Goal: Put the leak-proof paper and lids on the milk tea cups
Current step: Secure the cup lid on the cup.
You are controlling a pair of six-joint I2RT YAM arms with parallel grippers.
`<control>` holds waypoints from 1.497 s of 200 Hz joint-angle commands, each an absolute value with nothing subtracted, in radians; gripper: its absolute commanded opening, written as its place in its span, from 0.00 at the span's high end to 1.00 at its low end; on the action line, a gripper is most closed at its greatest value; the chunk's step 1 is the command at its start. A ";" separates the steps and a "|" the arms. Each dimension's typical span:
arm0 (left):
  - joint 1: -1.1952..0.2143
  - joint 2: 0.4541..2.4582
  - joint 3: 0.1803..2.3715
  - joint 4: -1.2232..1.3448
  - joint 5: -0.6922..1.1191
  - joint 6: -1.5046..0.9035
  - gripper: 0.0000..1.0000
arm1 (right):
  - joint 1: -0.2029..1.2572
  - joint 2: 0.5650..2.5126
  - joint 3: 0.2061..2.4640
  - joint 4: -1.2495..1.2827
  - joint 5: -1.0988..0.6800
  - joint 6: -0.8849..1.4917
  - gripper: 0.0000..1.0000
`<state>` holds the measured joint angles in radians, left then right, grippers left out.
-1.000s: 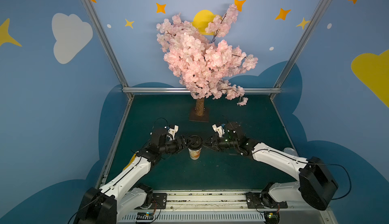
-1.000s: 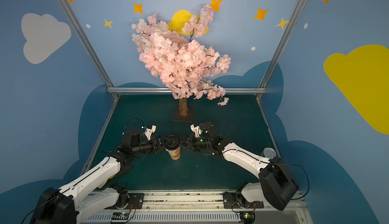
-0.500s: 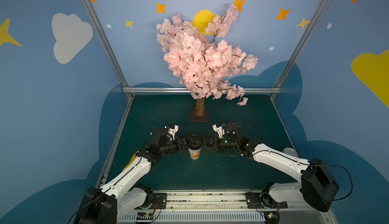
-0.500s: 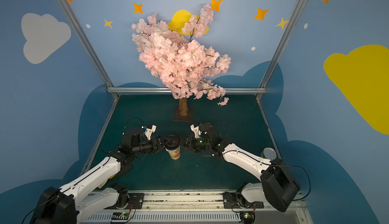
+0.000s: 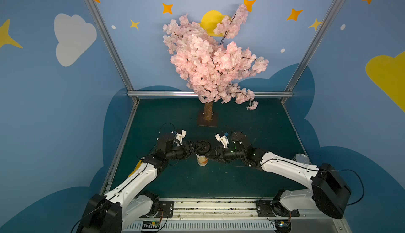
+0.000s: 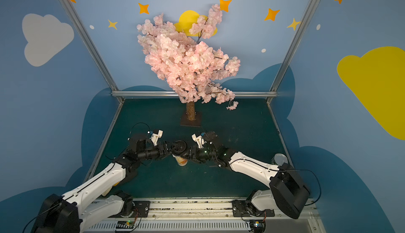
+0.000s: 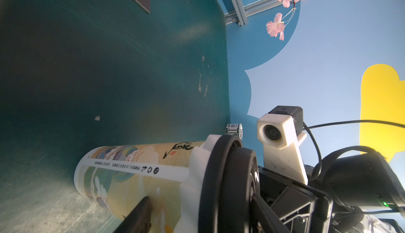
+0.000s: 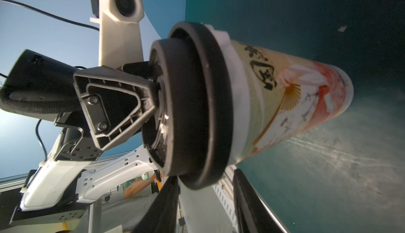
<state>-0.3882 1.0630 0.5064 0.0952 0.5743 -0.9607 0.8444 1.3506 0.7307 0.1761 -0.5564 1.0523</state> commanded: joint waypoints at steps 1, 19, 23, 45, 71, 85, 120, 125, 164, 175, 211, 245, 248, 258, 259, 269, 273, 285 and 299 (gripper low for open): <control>-0.397 1.109 0.426 -0.136 0.499 -0.932 0.33 | 0.832 1.374 0.681 0.167 -0.477 1.102 0.58; -0.397 1.109 0.420 -0.131 0.499 -0.937 0.33 | 0.832 1.378 0.654 0.158 -0.429 1.139 0.59; -0.396 1.111 0.420 -0.128 0.498 -0.937 0.33 | 0.832 1.380 0.647 0.151 -0.415 1.146 0.60; -0.397 1.117 0.413 -0.115 0.500 -0.943 0.33 | 0.833 1.415 0.627 0.121 -0.377 1.178 0.63; -0.397 1.123 0.408 -0.109 0.500 -0.945 0.33 | 0.838 1.475 0.600 0.133 -0.356 1.209 0.68; -0.397 1.125 0.408 -0.107 0.498 -0.945 0.33 | 0.841 1.497 0.591 0.132 -0.345 1.218 0.69; -0.395 1.130 0.407 -0.100 0.501 -0.946 0.33 | 0.845 1.499 0.593 0.090 -0.328 1.210 0.70; -0.395 1.130 0.408 -0.100 0.500 -0.947 0.33 | 0.844 1.487 0.597 0.083 -0.330 1.204 0.70; -0.395 1.127 0.413 -0.104 0.504 -0.943 0.34 | 0.804 1.309 0.691 0.105 -0.498 0.994 0.64; -0.393 1.125 0.415 -0.109 0.505 -0.940 0.34 | 0.784 1.256 0.752 0.042 -0.553 0.920 0.63; -0.390 1.127 0.420 -0.109 0.507 -0.934 0.34 | 0.699 1.223 0.855 -0.107 -0.568 0.826 0.67; -0.390 1.125 0.417 -0.109 0.510 -0.933 0.35 | 0.639 1.326 0.892 -0.080 -0.590 0.861 0.78; -0.390 1.126 0.417 -0.109 0.509 -0.933 0.35 | 0.637 1.336 0.897 -0.076 -0.596 0.863 0.78; -0.390 1.126 0.420 -0.110 0.507 -0.931 0.35 | 0.633 1.371 0.918 -0.070 -0.618 0.864 0.78; -0.391 1.126 0.420 -0.110 0.507 -0.930 0.35 | 0.632 1.373 0.920 -0.071 -0.621 0.865 0.78; -0.390 1.132 0.425 -0.113 0.511 -0.927 0.35 | 0.633 1.399 0.935 -0.046 -0.648 0.874 0.76; -0.390 1.131 0.426 -0.115 0.511 -0.925 0.35 | 0.634 1.406 0.938 -0.033 -0.658 0.879 0.76; -0.390 1.130 0.429 -0.118 0.510 -0.923 0.35 | 0.637 1.420 0.942 -0.005 -0.675 0.898 0.74; -0.390 1.127 0.430 -0.118 0.508 -0.924 0.35 | 0.640 1.435 0.950 0.007 -0.686 0.908 0.70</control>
<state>-0.3824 1.0672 0.4908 0.1421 0.5690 -0.9646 0.6327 1.4273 0.9054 -0.0341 -0.6270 0.8928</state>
